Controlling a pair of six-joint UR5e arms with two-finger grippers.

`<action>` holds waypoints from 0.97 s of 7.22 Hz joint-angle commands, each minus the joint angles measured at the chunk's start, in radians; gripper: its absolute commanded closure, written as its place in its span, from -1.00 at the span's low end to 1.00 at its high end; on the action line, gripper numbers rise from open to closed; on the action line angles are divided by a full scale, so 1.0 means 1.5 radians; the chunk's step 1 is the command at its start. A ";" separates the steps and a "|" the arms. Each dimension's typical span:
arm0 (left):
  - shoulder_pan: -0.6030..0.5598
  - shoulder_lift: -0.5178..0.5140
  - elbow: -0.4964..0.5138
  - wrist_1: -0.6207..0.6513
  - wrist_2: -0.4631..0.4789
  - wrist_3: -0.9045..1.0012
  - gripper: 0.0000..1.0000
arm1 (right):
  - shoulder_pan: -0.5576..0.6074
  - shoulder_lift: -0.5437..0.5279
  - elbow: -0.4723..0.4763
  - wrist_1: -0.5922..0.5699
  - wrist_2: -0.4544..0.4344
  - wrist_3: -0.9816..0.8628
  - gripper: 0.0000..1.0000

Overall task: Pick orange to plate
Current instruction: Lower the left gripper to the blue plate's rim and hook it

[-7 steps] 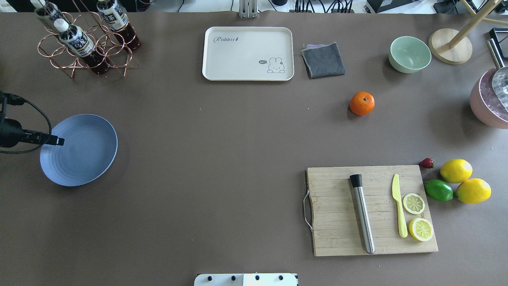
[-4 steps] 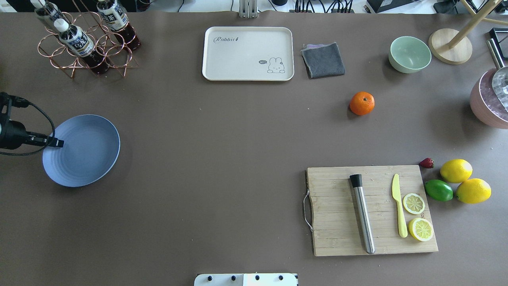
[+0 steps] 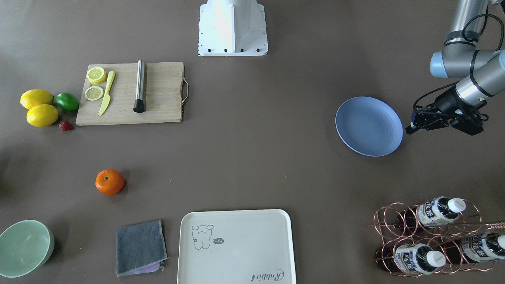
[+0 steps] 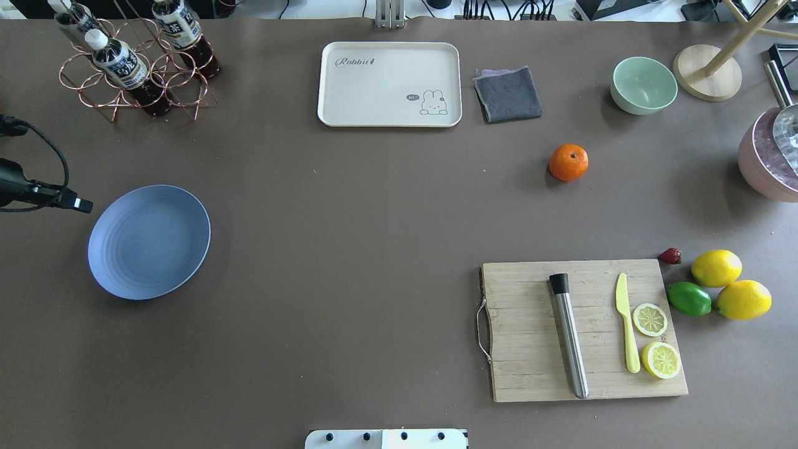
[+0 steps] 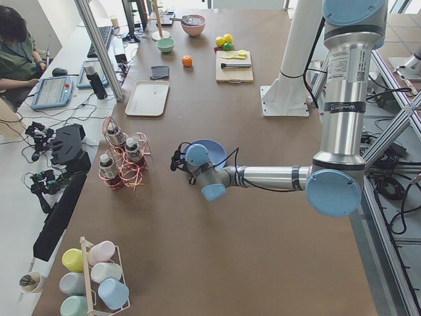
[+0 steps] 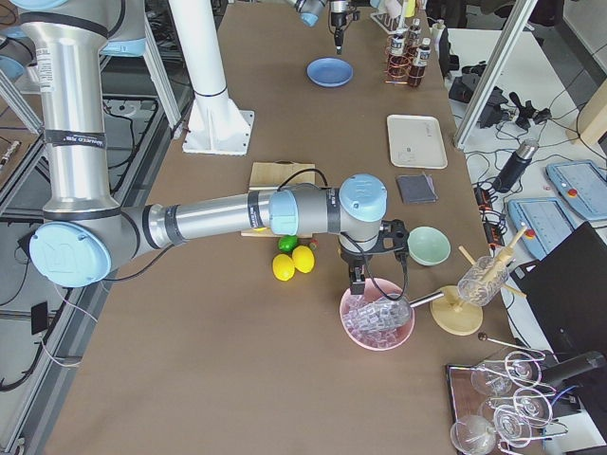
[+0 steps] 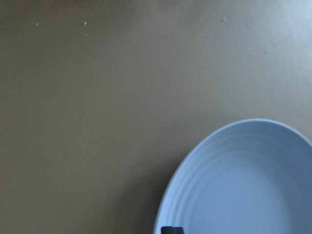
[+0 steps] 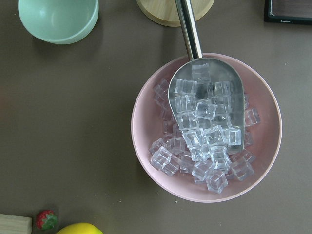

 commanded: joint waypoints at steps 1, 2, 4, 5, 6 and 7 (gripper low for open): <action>-0.019 -0.027 -0.053 0.077 -0.004 -0.040 1.00 | -0.012 0.010 0.000 0.007 0.000 0.043 -1.00; 0.000 -0.030 -0.054 0.076 0.040 -0.056 1.00 | -0.019 0.016 -0.001 0.007 0.000 0.052 -1.00; 0.020 -0.007 -0.048 0.072 0.054 -0.050 -0.76 | -0.024 0.017 0.000 0.007 0.001 0.053 -1.00; 0.058 0.030 -0.052 0.036 0.101 -0.051 -0.95 | -0.026 0.017 0.001 0.007 0.001 0.053 -1.00; 0.088 0.054 -0.048 -0.003 0.126 -0.054 -0.95 | -0.029 0.017 0.001 0.007 0.001 0.053 -1.00; 0.096 0.062 -0.052 -0.005 0.129 -0.055 -0.94 | -0.030 0.017 0.001 0.007 0.001 0.053 -1.00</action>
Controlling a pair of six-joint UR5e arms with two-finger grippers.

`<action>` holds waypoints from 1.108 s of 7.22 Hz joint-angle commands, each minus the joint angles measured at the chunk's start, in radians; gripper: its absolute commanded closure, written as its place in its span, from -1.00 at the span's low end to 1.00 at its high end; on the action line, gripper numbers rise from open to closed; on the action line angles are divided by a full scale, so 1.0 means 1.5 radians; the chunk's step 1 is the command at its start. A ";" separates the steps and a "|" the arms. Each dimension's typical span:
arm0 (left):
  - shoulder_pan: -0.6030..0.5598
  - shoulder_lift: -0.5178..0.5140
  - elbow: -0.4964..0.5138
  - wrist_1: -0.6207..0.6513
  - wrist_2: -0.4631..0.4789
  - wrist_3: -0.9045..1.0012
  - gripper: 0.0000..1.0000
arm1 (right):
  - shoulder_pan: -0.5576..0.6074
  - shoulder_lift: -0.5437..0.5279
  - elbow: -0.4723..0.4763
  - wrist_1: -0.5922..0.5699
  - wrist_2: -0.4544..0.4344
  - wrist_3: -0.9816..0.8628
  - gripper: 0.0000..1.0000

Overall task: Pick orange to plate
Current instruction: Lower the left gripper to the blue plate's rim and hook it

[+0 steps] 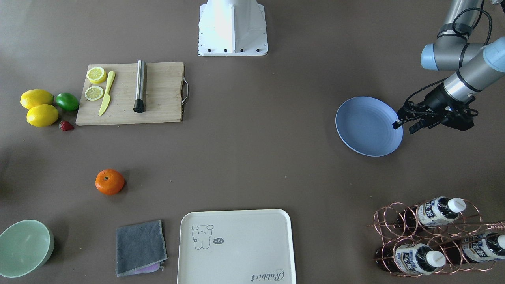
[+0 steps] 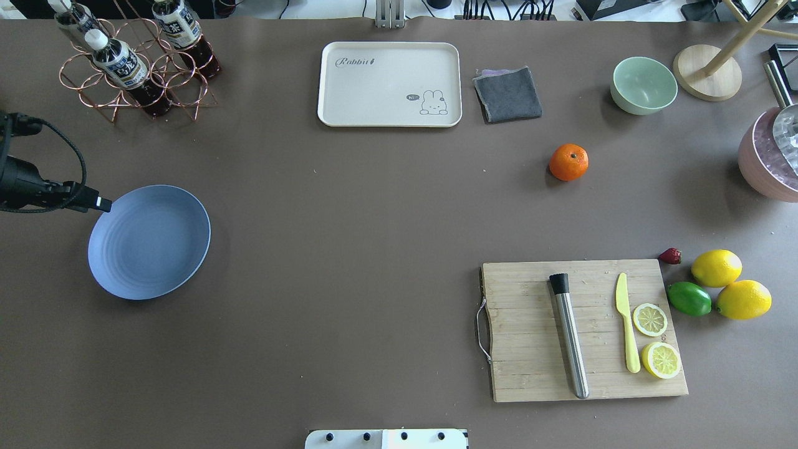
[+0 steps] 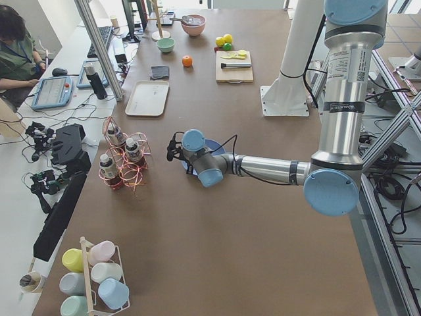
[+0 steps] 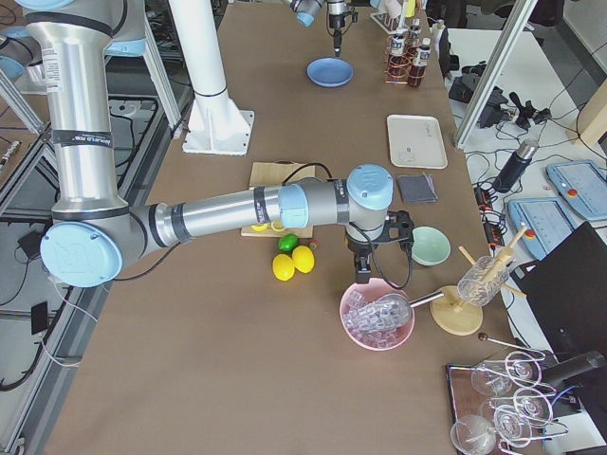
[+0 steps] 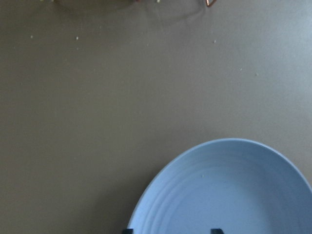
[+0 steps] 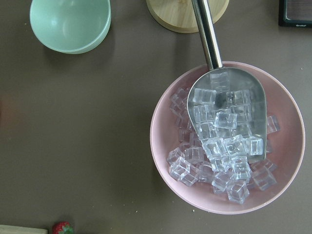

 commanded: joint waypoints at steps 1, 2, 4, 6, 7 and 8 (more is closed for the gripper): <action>0.030 0.027 0.001 -0.025 0.016 0.001 -0.94 | -0.002 0.000 0.000 0.000 0.000 0.001 -1.00; 0.036 0.026 0.002 -0.029 0.016 0.001 -0.93 | -0.003 0.000 0.004 0.000 0.000 0.015 -1.00; 0.071 0.025 0.002 -0.031 0.053 0.000 -0.70 | -0.006 0.000 0.009 0.000 0.001 0.030 -1.00; 0.091 0.025 0.010 -0.041 0.076 -0.004 -0.05 | -0.006 0.000 0.009 0.000 0.001 0.033 -1.00; 0.091 0.028 0.008 -0.041 0.069 -0.002 0.99 | -0.007 0.000 0.009 0.000 0.001 0.033 -1.00; 0.084 0.030 0.005 -0.041 0.064 0.000 1.00 | -0.008 0.001 0.011 0.000 0.001 0.033 -1.00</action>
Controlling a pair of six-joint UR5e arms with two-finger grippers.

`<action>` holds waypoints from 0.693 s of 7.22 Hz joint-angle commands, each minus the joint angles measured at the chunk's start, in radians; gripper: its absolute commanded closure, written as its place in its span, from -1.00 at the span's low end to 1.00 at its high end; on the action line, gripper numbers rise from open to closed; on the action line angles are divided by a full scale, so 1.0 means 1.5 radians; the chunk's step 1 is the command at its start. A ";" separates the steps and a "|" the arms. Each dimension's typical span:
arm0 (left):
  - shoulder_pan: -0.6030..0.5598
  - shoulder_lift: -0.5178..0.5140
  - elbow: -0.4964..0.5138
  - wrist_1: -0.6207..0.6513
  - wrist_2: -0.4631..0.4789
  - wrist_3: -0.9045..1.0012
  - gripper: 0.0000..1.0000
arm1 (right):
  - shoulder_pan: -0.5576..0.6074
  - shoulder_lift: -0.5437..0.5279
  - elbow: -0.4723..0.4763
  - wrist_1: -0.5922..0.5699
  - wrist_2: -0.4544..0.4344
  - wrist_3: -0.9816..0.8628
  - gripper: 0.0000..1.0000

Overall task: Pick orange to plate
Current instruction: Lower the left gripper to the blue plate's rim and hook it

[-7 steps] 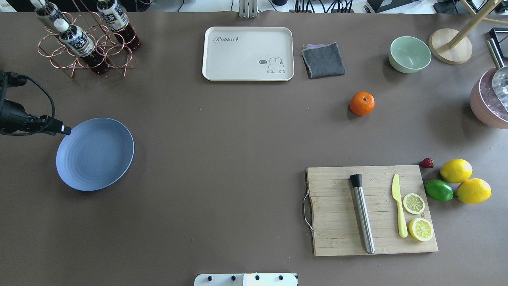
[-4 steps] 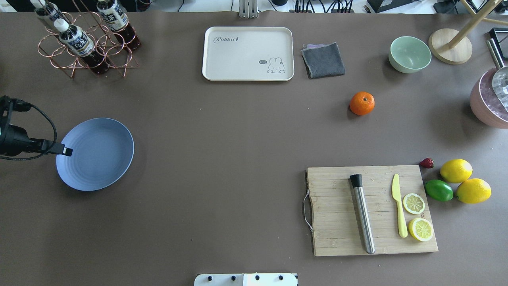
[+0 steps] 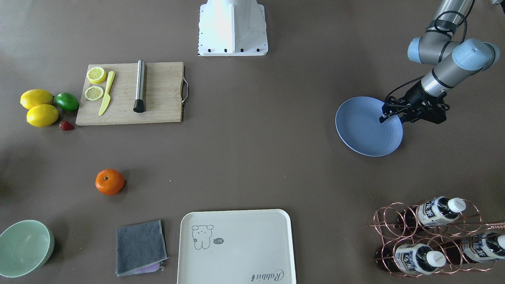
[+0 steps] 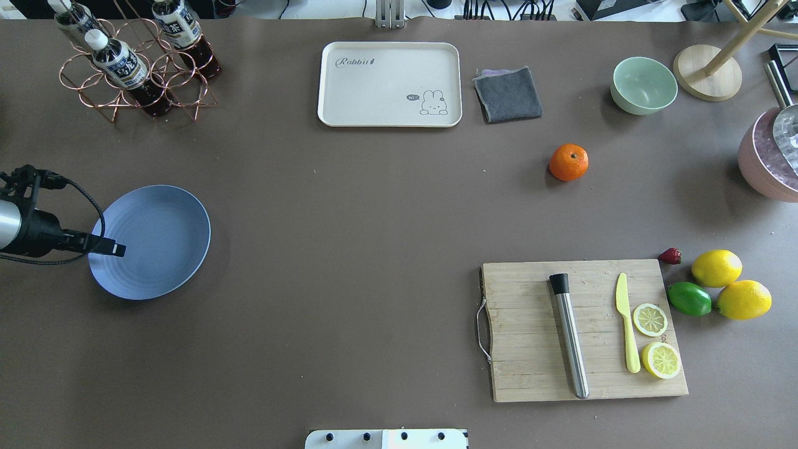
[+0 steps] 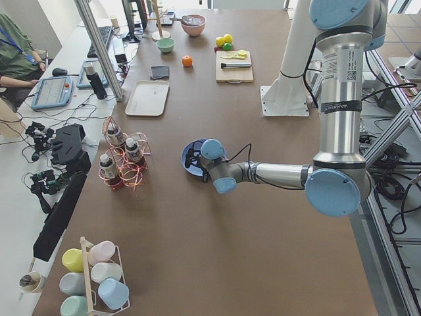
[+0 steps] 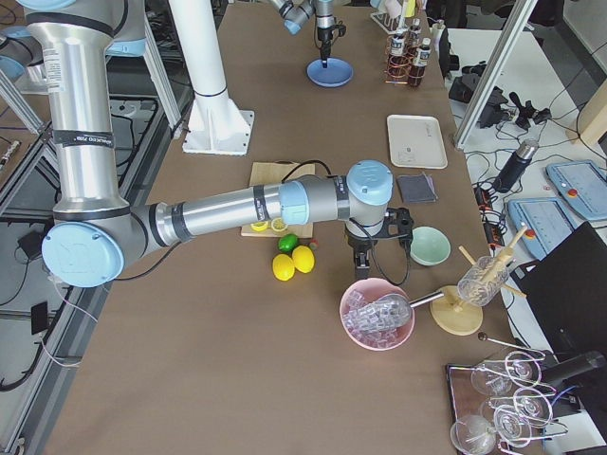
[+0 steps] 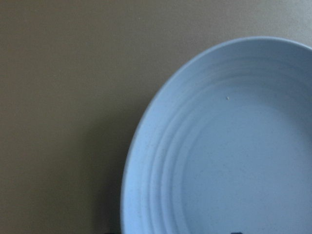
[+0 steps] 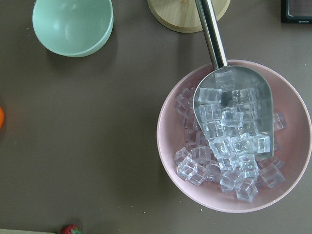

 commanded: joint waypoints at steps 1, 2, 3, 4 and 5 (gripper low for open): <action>-0.022 0.001 -0.001 0.002 -0.039 0.002 1.00 | -0.001 0.001 0.001 0.000 0.000 0.000 -1.00; -0.039 0.003 -0.002 0.002 -0.054 -0.001 1.00 | -0.001 0.001 0.003 0.000 0.000 0.001 -1.00; -0.040 0.003 -0.004 0.001 -0.056 -0.005 1.00 | -0.002 0.000 0.009 0.000 0.000 0.010 -1.00; -0.041 0.002 -0.006 0.001 -0.069 -0.005 1.00 | -0.005 0.001 0.014 0.000 0.001 0.018 -1.00; -0.072 -0.009 -0.007 0.008 -0.116 -0.006 1.00 | -0.007 0.003 0.018 0.000 0.001 0.020 -1.00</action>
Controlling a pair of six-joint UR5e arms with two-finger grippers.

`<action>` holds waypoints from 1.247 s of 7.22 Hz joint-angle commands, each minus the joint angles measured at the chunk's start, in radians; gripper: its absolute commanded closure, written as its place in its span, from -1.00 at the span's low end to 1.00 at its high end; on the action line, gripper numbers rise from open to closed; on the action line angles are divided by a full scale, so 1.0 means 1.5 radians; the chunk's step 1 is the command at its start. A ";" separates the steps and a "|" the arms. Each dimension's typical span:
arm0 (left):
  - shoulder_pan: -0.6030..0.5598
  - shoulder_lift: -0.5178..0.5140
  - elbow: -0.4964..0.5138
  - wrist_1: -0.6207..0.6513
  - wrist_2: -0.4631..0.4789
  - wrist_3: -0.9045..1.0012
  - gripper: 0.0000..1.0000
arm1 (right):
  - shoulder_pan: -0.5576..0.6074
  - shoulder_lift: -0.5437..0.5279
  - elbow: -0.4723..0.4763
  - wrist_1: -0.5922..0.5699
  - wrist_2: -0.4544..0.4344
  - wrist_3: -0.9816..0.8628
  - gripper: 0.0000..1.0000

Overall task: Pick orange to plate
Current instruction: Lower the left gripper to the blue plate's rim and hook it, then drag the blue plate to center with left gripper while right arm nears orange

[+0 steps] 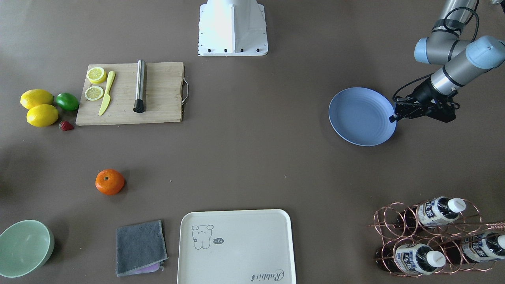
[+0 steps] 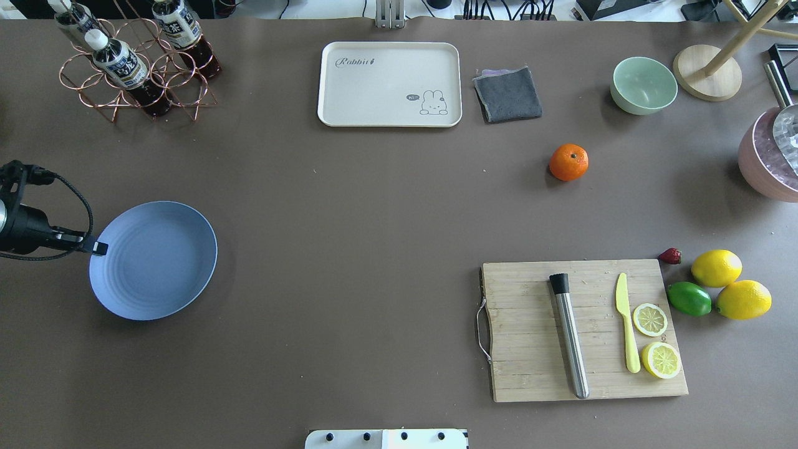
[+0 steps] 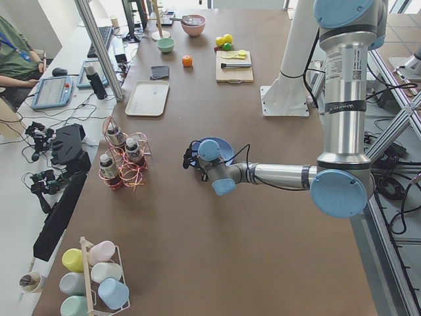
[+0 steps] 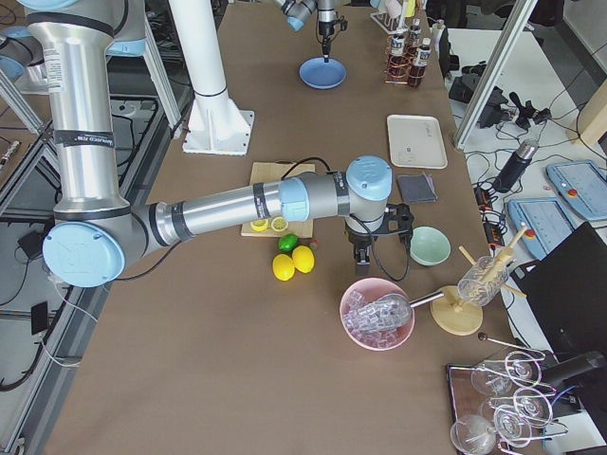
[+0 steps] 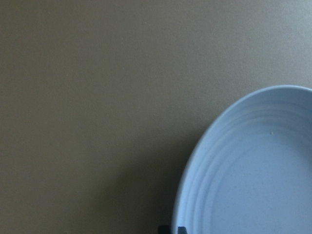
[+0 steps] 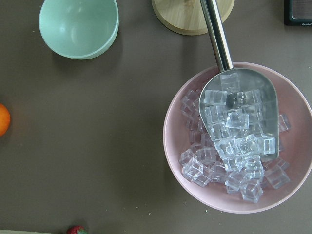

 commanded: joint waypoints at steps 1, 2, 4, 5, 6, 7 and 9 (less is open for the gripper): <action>-0.044 -0.015 -0.016 0.011 -0.075 -0.004 1.00 | -0.005 0.011 0.012 0.000 -0.001 0.007 -1.00; -0.044 -0.031 -0.039 0.012 -0.078 -0.069 1.00 | -0.011 0.019 0.029 -0.001 0.001 0.015 -1.00; -0.029 -0.093 -0.065 0.012 -0.065 -0.206 1.00 | -0.067 0.062 0.034 0.000 -0.005 0.103 -1.00; -0.003 -0.110 -0.073 0.021 -0.040 -0.231 1.00 | -0.103 0.087 0.032 0.000 -0.010 0.146 -1.00; 0.023 -0.129 -0.083 0.044 -0.005 -0.257 1.00 | -0.133 0.108 0.033 0.003 -0.021 0.182 -1.00; 0.061 -0.139 -0.112 0.085 0.045 -0.269 1.00 | -0.166 0.125 0.033 0.005 -0.044 0.223 -1.00; 0.131 -0.202 -0.151 0.213 0.153 -0.317 1.00 | -0.208 0.157 0.029 0.005 -0.069 0.262 -1.00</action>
